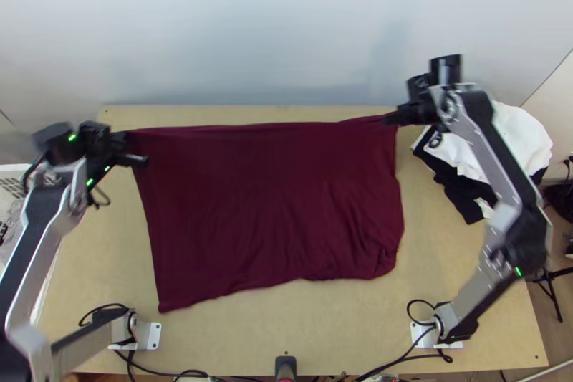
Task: Fold the t-shirt
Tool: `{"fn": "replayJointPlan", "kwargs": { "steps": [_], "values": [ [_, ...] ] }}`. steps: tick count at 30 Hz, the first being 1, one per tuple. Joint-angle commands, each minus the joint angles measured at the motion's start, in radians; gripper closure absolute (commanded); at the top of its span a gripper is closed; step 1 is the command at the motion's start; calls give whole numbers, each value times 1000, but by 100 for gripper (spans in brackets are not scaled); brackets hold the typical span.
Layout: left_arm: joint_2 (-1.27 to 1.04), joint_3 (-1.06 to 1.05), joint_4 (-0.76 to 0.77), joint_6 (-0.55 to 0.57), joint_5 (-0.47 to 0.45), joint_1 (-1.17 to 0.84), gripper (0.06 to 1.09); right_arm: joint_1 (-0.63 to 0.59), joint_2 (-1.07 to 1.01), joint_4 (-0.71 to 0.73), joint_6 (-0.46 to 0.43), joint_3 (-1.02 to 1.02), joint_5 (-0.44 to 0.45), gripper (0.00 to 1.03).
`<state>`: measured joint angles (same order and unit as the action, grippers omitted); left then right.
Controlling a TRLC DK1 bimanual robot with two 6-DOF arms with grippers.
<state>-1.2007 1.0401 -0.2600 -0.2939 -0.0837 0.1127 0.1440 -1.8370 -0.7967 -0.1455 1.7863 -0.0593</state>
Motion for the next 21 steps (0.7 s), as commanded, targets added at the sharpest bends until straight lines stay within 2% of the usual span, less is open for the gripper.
{"fn": "replayJointPlan", "kwargs": {
  "steps": [1, 4, 11, 15, 18, 21],
  "values": [
    [-318, 113, 61, -25, 64, -25, 104, 22, -308, 56, -52, 190, 52, 100],
    [-375, 127, 47, -40, 78, -90, 104, 48, -403, -30, -83, 282, 58, 100],
    [-502, 175, 76, -42, 194, -145, 104, 57, -462, -13, -63, 326, 79, 100],
    [-591, 241, 97, -25, 263, -97, 104, 29, -542, 5, -32, 469, 101, 100],
    [-628, 276, 90, 1, 271, -53, 104, 20, -587, 11, -32, 542, 107, 100],
    [-634, 268, 53, -11, 272, -47, 104, 32, -594, -12, -46, 522, 110, 100]
  ]
}}
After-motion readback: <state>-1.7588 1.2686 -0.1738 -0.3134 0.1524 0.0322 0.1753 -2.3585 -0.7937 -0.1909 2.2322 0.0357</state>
